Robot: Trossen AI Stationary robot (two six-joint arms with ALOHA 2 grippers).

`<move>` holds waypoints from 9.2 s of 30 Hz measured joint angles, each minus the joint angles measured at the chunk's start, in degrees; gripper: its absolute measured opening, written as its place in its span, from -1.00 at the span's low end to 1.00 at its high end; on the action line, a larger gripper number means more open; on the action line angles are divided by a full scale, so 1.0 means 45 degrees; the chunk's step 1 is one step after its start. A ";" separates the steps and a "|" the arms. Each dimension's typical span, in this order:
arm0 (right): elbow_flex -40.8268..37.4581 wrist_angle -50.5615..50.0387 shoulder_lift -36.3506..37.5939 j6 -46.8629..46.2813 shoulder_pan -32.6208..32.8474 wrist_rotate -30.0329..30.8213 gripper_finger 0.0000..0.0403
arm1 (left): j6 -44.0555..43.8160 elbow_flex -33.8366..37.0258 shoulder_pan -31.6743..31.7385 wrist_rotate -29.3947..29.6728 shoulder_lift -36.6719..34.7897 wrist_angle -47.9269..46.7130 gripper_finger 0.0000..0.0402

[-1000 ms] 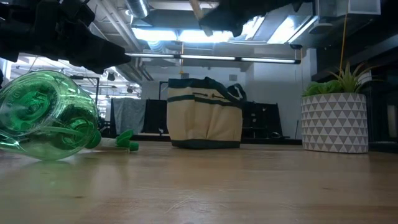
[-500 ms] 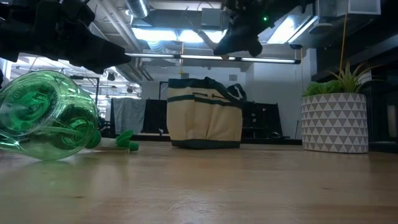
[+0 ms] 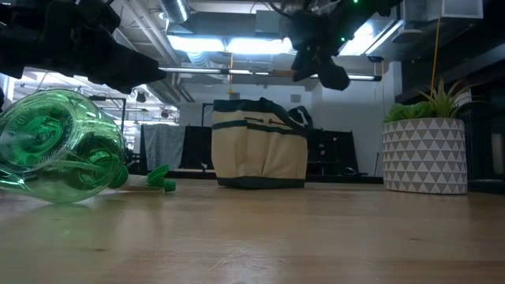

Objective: Pick & Place Garden tools in Gardening bag
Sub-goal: Put the hand rake into the gardening bag, then put the spray bottle into the gardening bag

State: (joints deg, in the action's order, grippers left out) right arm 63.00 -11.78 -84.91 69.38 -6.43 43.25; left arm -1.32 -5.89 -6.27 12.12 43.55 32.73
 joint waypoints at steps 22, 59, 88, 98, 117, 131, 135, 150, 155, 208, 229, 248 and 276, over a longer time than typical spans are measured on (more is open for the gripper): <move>0.0000 0.0125 -0.1627 0.1453 0.0532 0.0115 -0.59 | 0.0000 0.0001 0.0001 0.0000 0.0000 -0.0001 -0.12; 0.0000 -0.0861 -0.1780 0.0667 0.0440 -0.0326 -0.54 | 0.0000 -0.0002 0.0001 0.0000 -0.0002 0.0000 -0.12; 0.0005 -0.0667 -0.1776 0.0598 0.0449 -0.0318 -0.53 | -0.0004 -0.0004 0.0001 0.0000 -0.0004 0.0000 -0.12; 0.0005 0.0017 -0.1776 -0.1103 0.0463 -0.0282 -0.61 | -0.0005 -0.0004 0.0001 0.0000 0.0000 0.0000 -0.12; 0.0015 0.0703 -0.1334 0.0668 0.1352 0.1292 -0.63 | -0.0005 0.0001 0.0001 0.0000 -0.0005 0.0000 -0.12; 0.0015 -0.1345 -0.1338 -0.0389 0.0518 0.1722 -0.61 | 0.0000 0.0001 -0.0004 0.0000 -0.0002 0.0000 -0.12; 0.0015 -0.1188 -0.1343 -0.0951 0.0424 0.2165 -0.61 | 0.0000 -0.0003 -0.0002 0.0000 0.0000 0.0000 -0.12; 0.0015 0.0075 -0.1343 -0.0519 0.1013 0.1234 -0.60 | 0.0005 0.0001 0.0001 0.0000 0.0000 0.0000 -0.12; 0.0015 -0.0125 -0.1343 -0.0213 0.1290 0.0171 -0.60 | 0.0000 0.0001 -0.0001 0.0000 -0.0002 0.0000 -0.12; 0.0010 0.0858 -0.1198 -1.6554 0.2930 -0.5670 -0.13 | 0.0005 0.0000 -0.0004 0.0000 -0.0005 0.0000 -0.12; 0.0000 -0.0666 -0.1198 -1.7951 0.5077 -1.1091 -0.13 | 0.0005 -0.0004 0.0001 0.0000 -0.0004 0.0000 -0.12; 0.0000 -0.0170 -0.1220 -1.7892 0.5190 -1.1086 -0.13 | 0.0000 -0.0004 -0.0001 0.0000 -0.0003 0.0000 -0.12; 0.0000 0.5260 -0.5630 -1.6839 0.5336 -1.1389 -0.13 | 0.0000 -0.0001 -0.0001 0.0000 -0.0005 0.0005 -0.12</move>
State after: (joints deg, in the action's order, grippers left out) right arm 63.00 11.88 -110.25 -6.40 17.58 -8.00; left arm -1.32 -5.90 -6.27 12.12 43.53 32.75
